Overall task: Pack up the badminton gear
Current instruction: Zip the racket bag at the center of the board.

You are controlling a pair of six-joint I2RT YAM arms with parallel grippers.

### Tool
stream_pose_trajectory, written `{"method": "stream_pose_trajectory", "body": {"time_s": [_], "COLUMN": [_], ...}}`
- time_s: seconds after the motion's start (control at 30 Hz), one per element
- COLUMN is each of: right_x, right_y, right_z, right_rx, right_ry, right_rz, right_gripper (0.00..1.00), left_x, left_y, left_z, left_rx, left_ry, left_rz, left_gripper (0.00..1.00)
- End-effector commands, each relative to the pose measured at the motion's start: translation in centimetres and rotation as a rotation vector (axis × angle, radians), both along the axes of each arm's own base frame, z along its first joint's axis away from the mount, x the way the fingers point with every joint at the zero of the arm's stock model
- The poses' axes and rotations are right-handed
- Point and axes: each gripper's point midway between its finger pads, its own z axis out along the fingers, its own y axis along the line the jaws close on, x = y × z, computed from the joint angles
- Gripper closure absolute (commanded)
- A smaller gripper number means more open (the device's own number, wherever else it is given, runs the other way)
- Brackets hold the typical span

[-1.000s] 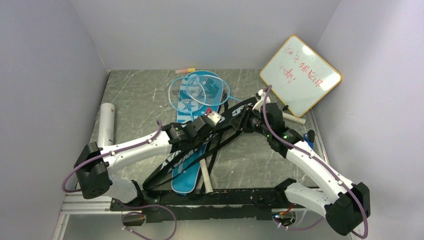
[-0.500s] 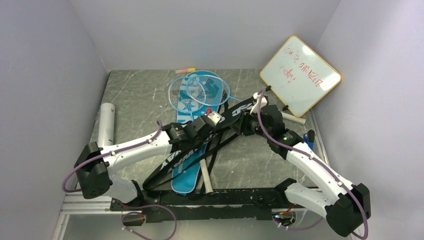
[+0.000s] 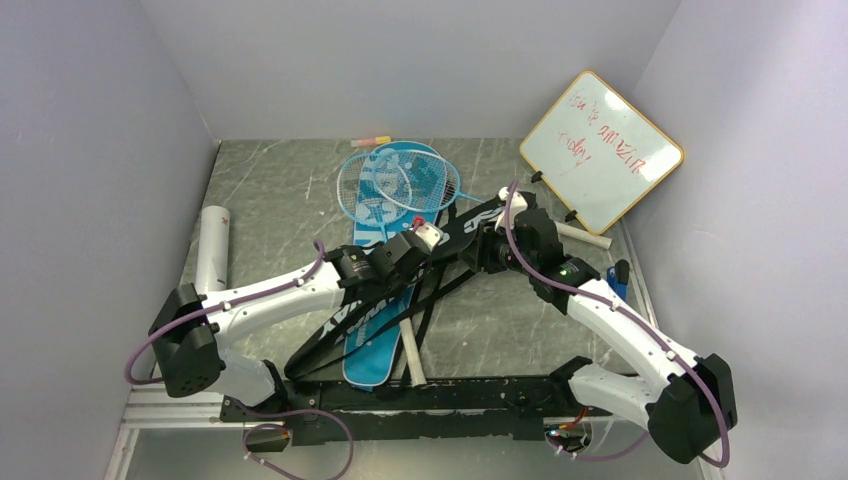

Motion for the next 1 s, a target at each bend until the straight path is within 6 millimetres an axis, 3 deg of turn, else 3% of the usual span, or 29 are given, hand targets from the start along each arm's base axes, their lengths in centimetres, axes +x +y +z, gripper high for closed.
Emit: {"method": "stream_pose_trajectory", "body": {"time_s": [0.0, 0.2, 0.33, 0.53, 0.6, 0.73, 0.97], "right_x": [-0.1, -0.2, 0.0, 0.1, 0.1, 0.1, 0.0], "right_y": [0.4, 0.4, 0.2, 0.0, -0.1, -0.7, -1.2], "right_z": [0.1, -0.7, -1.1, -1.2, -1.3, -1.3, -0.6], "right_rx": [0.006, -0.004, -0.013, -0.019, -0.023, -0.032, -0.002], "right_ry": [-0.016, 0.01, 0.023, 0.025, 0.028, 0.025, -0.011], "right_rz": [0.026, 0.029, 0.013, -0.007, -0.011, -0.041, -0.078], "right_gripper": [0.58, 0.58, 0.66, 0.68, 0.65, 0.49, 0.52], "left_x": [1.2, 1.3, 1.3, 1.2, 1.2, 1.3, 1.3], "left_y": [-1.3, -1.5, -1.4, -1.3, -1.3, -1.5, -1.6], "left_z": [2.6, 2.5, 2.6, 2.4, 2.3, 2.4, 2.4], "left_rx": [-0.071, -0.073, -0.072, -0.068, -0.067, -0.07, -0.071], "left_ry": [-0.066, -0.063, -0.064, -0.063, -0.062, -0.063, -0.061], "left_rz": [0.003, 0.003, 0.004, 0.005, 0.005, 0.004, 0.002], "left_gripper": [0.95, 0.95, 0.95, 0.95, 0.95, 0.95, 0.95]}}
